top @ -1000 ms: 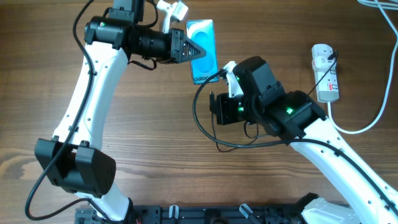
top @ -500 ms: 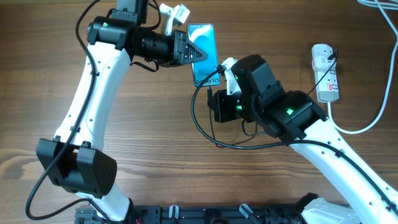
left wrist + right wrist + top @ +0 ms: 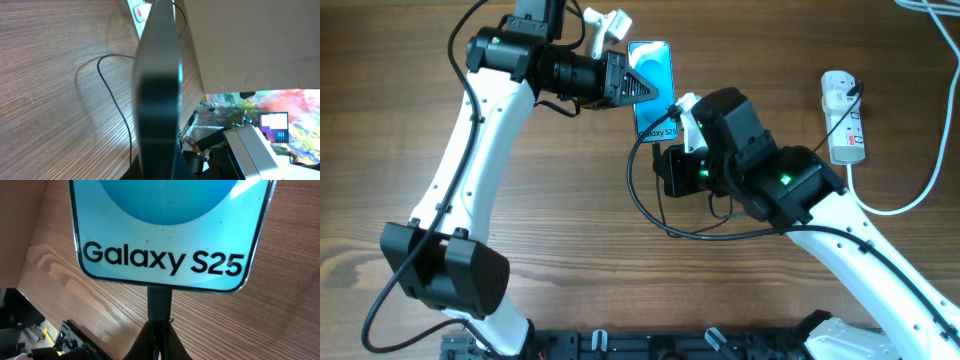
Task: Plug charger to phone and switch on socket
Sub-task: 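Align the plug under the phone port and push it upward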
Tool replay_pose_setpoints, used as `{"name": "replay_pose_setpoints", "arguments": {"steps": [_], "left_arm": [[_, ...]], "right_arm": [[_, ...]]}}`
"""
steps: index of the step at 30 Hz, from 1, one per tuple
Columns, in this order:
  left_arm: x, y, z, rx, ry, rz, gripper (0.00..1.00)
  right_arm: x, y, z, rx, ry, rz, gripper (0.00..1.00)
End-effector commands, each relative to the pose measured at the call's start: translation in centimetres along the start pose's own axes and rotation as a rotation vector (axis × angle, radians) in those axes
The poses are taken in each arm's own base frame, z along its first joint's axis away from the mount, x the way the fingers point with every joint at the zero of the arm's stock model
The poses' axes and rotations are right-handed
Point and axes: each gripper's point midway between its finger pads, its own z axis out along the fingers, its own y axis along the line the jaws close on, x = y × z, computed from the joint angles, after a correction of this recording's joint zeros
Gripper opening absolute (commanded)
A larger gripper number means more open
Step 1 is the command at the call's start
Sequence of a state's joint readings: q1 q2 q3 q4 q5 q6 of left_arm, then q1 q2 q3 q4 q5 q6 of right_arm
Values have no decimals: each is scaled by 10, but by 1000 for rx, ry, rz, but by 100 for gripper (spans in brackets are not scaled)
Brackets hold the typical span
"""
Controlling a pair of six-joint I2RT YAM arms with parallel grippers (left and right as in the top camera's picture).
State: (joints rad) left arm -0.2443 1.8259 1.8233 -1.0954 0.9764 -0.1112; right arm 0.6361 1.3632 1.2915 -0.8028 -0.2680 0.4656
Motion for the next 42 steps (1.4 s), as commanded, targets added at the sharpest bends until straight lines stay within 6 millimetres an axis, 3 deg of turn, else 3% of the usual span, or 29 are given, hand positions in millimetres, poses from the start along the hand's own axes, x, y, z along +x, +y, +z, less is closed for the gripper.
{"name": "replay_pose_setpoints", "arguments": {"steps": [1,7,42], "left_arm": [[-2,-16,-5,26,-15,45,4],[-7,-13,-9,25,-34,52,4],[-9,-14,-9,25,-44,89,4]], "right_arm": [[-9,5,-5,-3,-29,-29,4],[-3,3,-5,2,-5,-25,4],[-11,3,-6,12,-44,-43,4]]}}
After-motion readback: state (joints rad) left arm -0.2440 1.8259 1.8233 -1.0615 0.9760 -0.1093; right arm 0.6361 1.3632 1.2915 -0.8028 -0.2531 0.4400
